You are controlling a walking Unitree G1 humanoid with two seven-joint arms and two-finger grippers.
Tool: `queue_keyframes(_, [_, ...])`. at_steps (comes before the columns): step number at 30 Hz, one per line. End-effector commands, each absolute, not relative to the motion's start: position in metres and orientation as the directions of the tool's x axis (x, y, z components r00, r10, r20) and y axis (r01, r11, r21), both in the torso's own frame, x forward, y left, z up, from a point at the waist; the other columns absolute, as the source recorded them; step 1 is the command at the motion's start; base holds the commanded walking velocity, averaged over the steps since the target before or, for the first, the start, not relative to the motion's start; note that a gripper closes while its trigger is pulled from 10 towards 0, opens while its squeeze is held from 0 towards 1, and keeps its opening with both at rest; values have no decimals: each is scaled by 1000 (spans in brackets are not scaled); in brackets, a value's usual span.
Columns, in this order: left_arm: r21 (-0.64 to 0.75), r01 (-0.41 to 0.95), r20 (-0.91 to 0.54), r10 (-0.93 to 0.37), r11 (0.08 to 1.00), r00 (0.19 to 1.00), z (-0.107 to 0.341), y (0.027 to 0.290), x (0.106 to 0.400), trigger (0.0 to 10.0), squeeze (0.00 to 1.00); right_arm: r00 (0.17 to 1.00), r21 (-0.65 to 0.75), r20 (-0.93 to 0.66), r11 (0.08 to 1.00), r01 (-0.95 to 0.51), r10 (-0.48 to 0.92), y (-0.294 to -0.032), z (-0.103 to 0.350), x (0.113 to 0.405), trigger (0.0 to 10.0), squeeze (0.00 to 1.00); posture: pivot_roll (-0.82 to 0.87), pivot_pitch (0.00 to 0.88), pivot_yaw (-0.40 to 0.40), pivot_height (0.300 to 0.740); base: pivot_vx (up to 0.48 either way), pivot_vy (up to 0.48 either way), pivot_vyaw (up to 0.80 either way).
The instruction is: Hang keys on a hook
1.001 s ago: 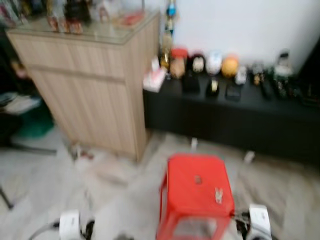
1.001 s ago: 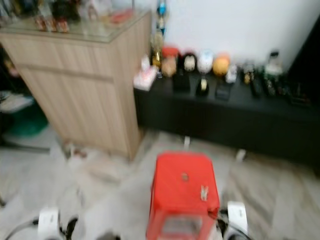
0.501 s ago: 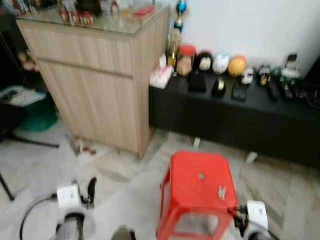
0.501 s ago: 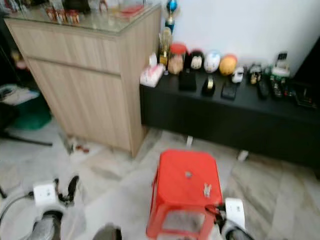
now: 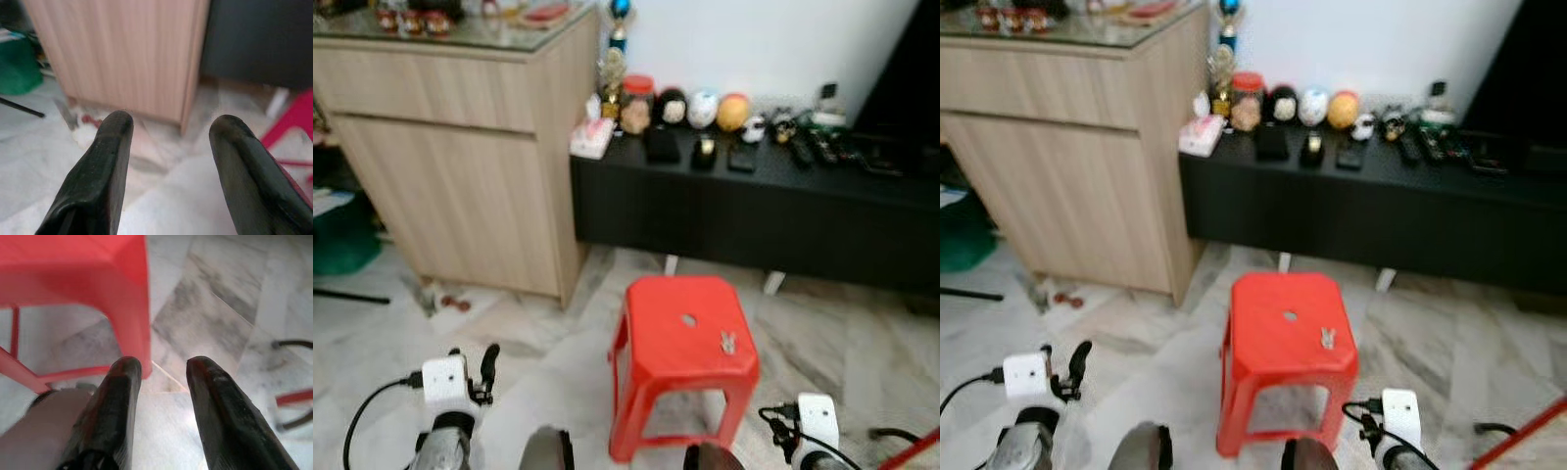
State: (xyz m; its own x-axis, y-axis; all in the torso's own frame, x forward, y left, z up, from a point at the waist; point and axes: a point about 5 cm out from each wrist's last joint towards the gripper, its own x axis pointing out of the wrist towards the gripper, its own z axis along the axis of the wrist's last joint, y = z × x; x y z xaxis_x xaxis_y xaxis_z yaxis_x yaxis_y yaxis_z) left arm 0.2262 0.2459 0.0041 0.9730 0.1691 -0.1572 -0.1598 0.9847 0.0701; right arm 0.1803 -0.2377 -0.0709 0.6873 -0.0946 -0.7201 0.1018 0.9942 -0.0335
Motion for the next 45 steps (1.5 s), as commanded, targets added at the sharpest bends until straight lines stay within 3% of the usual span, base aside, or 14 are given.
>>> queue_keyframes(1, [66, -154, -197, 164, 986, 967, -2, 241, 223, 10000, 0, 714, -33, -692, 993, 110, -102, -240, -66, 188, 10000, 0, 0, 9, -68, 622, 0, 0, 0])
queue_keyframes(18, [95, -164, -243, 182, 982, 953, -5, 244, 231, 10000, 0, 785, 22, -618, 999, 46, -22, -235, -59, 195, 10000, 0, -17, 8, -63, 622, 75, 0, 26])
queue_keyframes(19, [94, -163, -242, 181, 982, 953, -5, 243, 232, 10000, 0, 864, 23, -503, 1000, -12, 22, -211, -36, 238, 10000, 0, -17, 7, -62, 622, 364, 0, 788])
queue_keyframes(22, [94, -163, -240, 181, 982, 954, -4, 243, 233, 10000, 0, 903, 26, -426, 998, -51, 57, -194, -18, 264, 10000, 0, -18, 5, -63, 622, 371, 0, 792])
queue_keyframes(35, [95, -156, -236, 174, 983, 956, -4, 243, 234, 10000, 0, 879, 46, -475, 999, -26, 45, -196, -25, 259, 10000, 0, -14, 5, -65, 622, 389, 0, 33])
queue_keyframes(45, [88, -151, -239, 168, 985, 956, -7, 242, 230, 10000, 0, 851, 54, -517, 989, 135, -88, -208, -34, 247, 10000, 0, -8, 10, -67, 622, 0, 0, 0])
